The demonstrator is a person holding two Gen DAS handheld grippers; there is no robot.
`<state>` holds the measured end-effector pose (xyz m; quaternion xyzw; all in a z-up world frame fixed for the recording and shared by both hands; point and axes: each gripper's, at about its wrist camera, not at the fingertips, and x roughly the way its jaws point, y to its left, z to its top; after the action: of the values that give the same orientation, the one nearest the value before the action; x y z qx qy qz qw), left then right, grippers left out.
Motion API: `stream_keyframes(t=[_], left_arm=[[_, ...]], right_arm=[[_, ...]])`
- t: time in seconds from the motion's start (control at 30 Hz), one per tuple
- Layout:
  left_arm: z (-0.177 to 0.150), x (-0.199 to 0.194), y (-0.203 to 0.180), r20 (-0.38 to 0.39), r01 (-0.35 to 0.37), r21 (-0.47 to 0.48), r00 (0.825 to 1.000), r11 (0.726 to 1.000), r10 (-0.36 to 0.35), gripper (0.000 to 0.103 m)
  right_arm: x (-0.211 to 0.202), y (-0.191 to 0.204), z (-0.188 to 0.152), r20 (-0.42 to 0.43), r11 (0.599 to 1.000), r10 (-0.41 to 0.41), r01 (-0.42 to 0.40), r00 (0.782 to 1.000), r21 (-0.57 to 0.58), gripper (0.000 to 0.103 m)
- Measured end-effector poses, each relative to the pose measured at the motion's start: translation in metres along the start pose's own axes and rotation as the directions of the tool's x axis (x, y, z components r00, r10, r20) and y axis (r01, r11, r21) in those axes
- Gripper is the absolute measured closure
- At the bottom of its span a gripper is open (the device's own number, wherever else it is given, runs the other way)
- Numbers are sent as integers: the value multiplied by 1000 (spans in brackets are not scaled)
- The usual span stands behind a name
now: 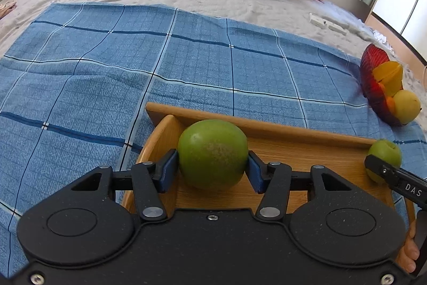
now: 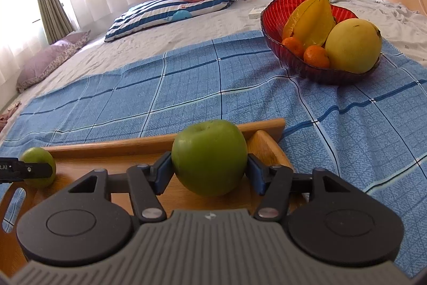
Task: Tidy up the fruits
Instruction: 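Lift and carry both green apples over the wooden tray with both tools, then lower the apples onto the tray and open both grippers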
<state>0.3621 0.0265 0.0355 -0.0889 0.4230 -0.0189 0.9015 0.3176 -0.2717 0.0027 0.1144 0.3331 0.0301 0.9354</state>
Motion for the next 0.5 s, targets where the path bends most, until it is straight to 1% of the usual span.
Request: stream_keyframes(t=[0.13, 0.17, 0.27, 0.3, 0.5], left_arm=[[0, -4, -2, 10, -9, 8, 1000, 1000, 9, 50], [-1, -6, -3, 18, -11, 14, 1000, 1000, 11, 47], [-2, -13, -5, 39, -20, 29, 999, 999, 19, 34], [-2, -14, -6, 40, -21, 35, 999, 999, 20, 31], [-9, -24, -10, 51, -28, 65, 998, 998, 25, 21]], right_arm=[[-4, -2, 0, 5, 1000, 15, -15, 1000, 5, 26], [-5, -3, 0, 7, 1000, 21, -21, 1000, 7, 24], [-10, -4, -2, 14, 1000, 27, -28, 1000, 9, 21], [-12, -4, -2, 14, 999, 34, -34, 999, 5, 18], [-21, -1, -5, 14, 999, 31, -30, 999, -24, 15]])
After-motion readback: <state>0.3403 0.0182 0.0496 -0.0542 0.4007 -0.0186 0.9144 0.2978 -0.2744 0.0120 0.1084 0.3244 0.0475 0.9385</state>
